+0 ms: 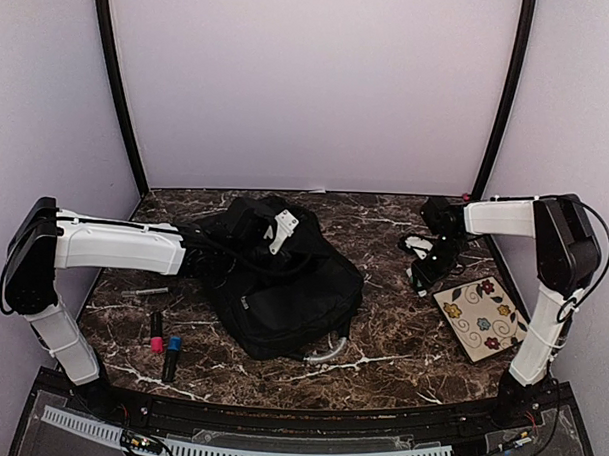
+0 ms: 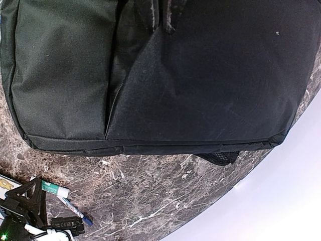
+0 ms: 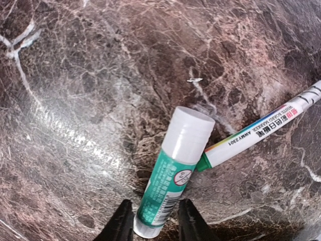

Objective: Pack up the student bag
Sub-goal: Grab the glue stick from the center of the board, then place the glue stick in the lower front pocket of the bag.

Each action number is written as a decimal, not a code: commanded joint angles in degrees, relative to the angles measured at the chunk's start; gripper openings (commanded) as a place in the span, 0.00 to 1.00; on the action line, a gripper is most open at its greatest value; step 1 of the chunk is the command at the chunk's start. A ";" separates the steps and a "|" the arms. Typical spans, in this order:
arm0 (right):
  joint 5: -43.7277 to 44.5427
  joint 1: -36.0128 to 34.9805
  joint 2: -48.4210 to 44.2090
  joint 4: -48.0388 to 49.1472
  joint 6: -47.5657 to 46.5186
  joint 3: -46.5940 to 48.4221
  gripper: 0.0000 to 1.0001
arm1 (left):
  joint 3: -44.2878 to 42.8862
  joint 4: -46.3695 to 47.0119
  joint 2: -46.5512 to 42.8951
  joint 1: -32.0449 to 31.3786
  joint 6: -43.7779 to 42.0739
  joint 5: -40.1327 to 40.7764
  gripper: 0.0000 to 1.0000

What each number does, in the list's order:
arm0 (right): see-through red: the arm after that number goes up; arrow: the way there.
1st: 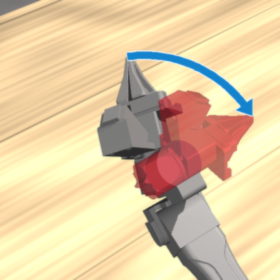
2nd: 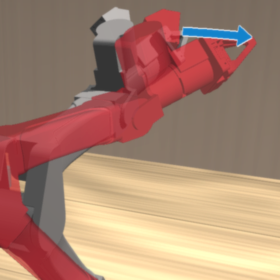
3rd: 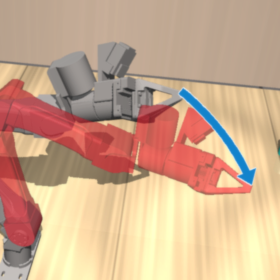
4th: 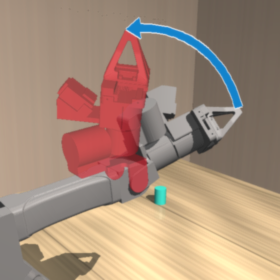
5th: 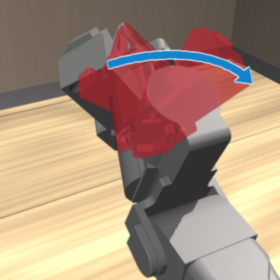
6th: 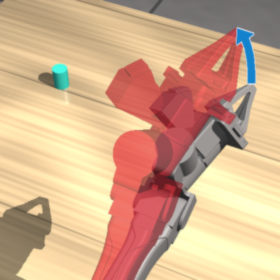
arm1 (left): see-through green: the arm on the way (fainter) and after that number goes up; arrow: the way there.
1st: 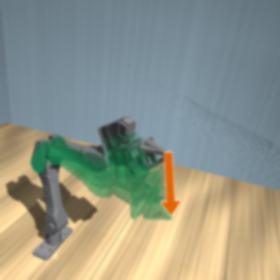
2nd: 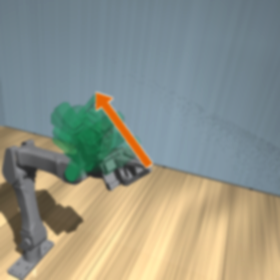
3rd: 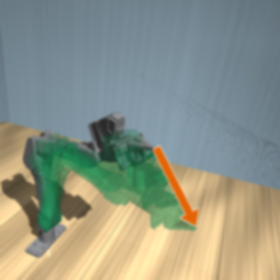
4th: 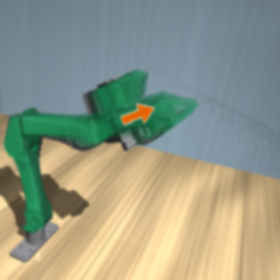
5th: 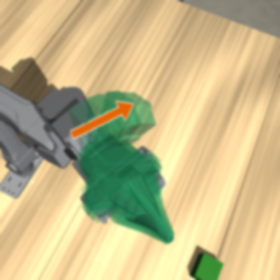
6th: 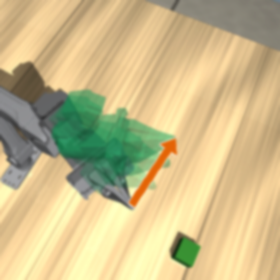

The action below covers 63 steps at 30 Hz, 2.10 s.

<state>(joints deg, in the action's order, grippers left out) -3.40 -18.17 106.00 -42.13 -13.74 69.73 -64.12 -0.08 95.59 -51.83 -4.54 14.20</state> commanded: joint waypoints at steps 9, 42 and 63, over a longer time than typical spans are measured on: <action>-3.63 0.25 2.09 -0.09 1.34 1.46 0.29 | -0.75 4.56 -4.24 -0.81 -0.89 -3.88 0.00; -40.85 -16.29 -2.37 -10.51 -6.29 13.84 0.15 | 0.67 6.54 -4.63 -1.08 0.82 -3.01 0.00; -45.02 -23.68 8.99 37.81 42.55 12.90 0.16 | 1.62 8.27 -7.25 -0.99 2.31 -4.84 0.00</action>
<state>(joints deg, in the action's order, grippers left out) -46.35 -41.45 118.37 -29.58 9.61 89.01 -62.65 1.67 93.60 -51.94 -3.33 12.16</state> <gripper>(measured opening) 0.180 0.030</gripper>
